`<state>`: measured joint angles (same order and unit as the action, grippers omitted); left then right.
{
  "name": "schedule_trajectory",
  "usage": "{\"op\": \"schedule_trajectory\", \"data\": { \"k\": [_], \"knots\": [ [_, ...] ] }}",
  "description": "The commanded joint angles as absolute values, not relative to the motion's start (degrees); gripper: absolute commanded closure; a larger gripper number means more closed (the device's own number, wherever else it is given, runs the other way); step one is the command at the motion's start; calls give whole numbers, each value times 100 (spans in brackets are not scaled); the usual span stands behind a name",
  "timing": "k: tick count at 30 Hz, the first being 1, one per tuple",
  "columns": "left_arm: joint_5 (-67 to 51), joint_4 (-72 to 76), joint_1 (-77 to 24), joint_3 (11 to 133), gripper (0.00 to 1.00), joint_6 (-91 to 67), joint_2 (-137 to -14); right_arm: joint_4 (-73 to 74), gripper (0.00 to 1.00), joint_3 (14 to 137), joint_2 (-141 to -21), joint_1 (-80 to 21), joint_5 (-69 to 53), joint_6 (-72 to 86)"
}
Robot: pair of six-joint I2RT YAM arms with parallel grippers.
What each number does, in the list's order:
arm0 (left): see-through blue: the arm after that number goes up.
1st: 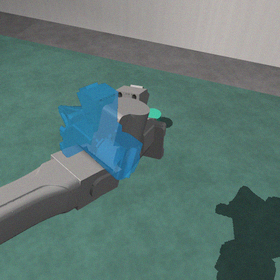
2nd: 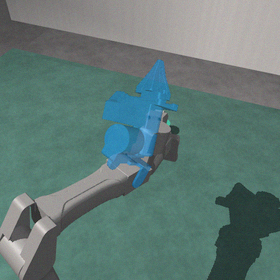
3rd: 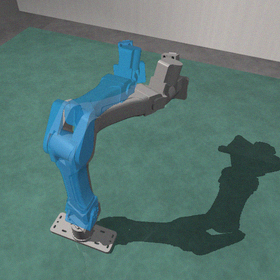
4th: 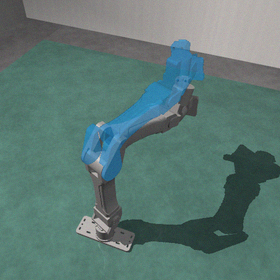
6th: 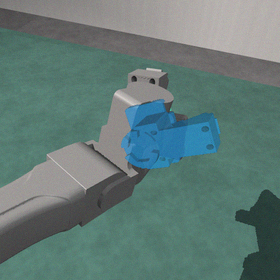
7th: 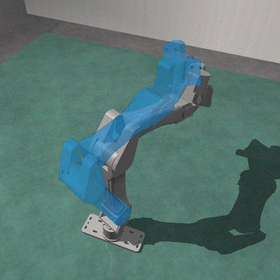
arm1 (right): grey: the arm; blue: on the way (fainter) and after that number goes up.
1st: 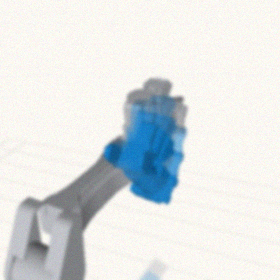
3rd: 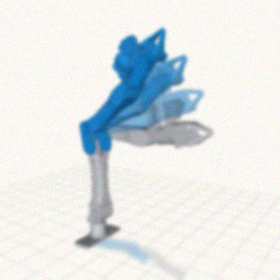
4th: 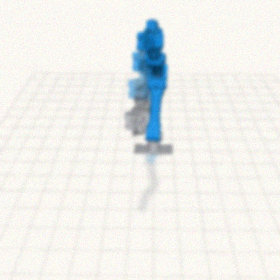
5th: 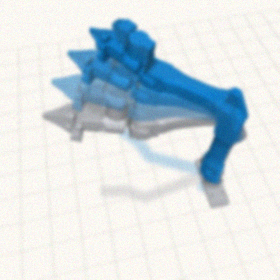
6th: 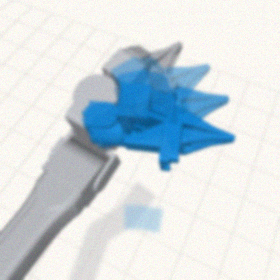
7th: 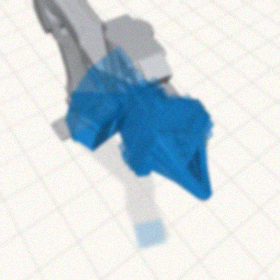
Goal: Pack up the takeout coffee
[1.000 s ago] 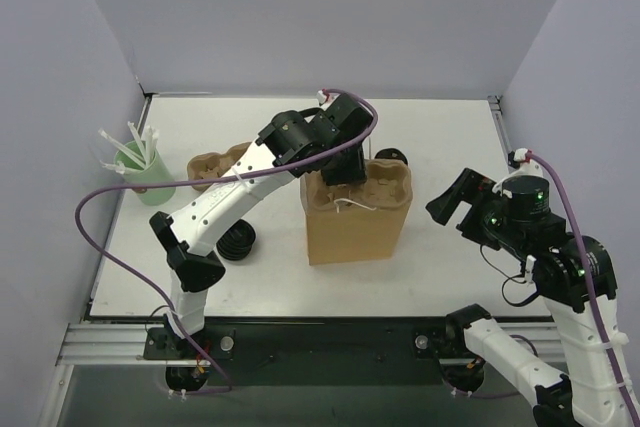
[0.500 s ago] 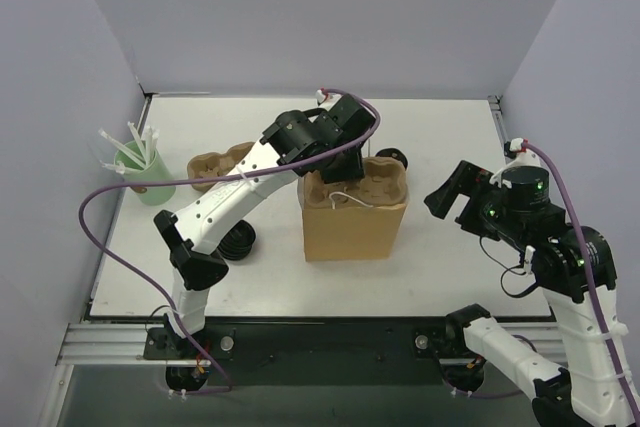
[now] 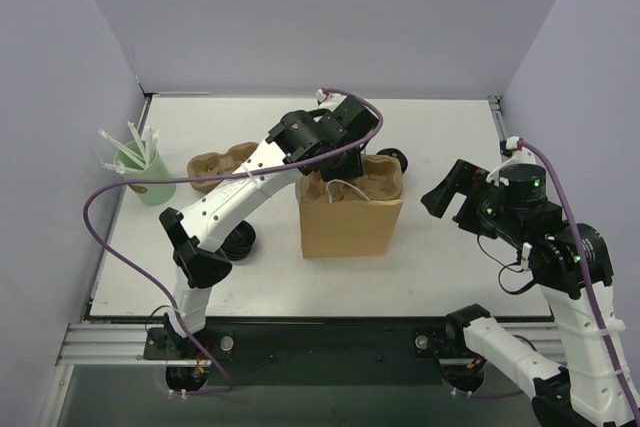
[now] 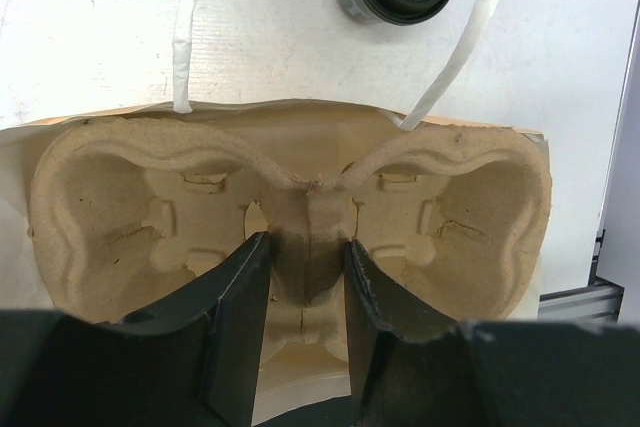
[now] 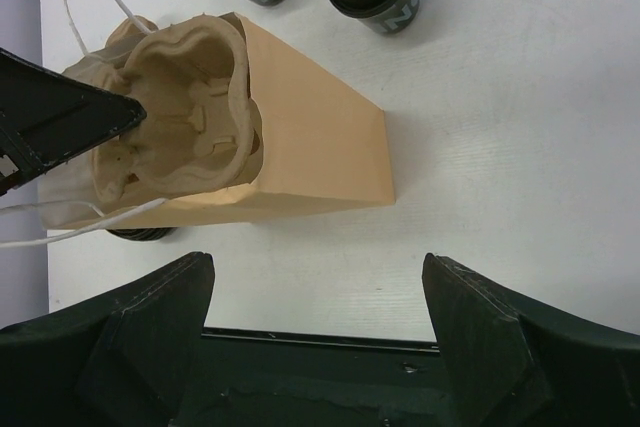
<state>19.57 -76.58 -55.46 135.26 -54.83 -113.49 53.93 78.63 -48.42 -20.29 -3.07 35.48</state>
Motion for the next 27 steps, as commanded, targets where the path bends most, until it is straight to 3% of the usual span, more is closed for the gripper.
{"op": "schedule_trajectory", "data": {
  "k": [1, 21, 27],
  "knots": [
    [2373, -8534, -5511, 13773, 65, -6126, -11400, 5309, 12, 7814, -4913, -2030, -413, 3454],
    [2962, -8833, -5300, 13544, 65, -5361, -11531, 4949, 13, 7735, -5080, -2048, -501, 3516],
    [2892, -8640, -5265, 13298, 65, -5186, -11268, 4685, 13, 8147, -5685, -2030, -632, 3490]
  ]
}}
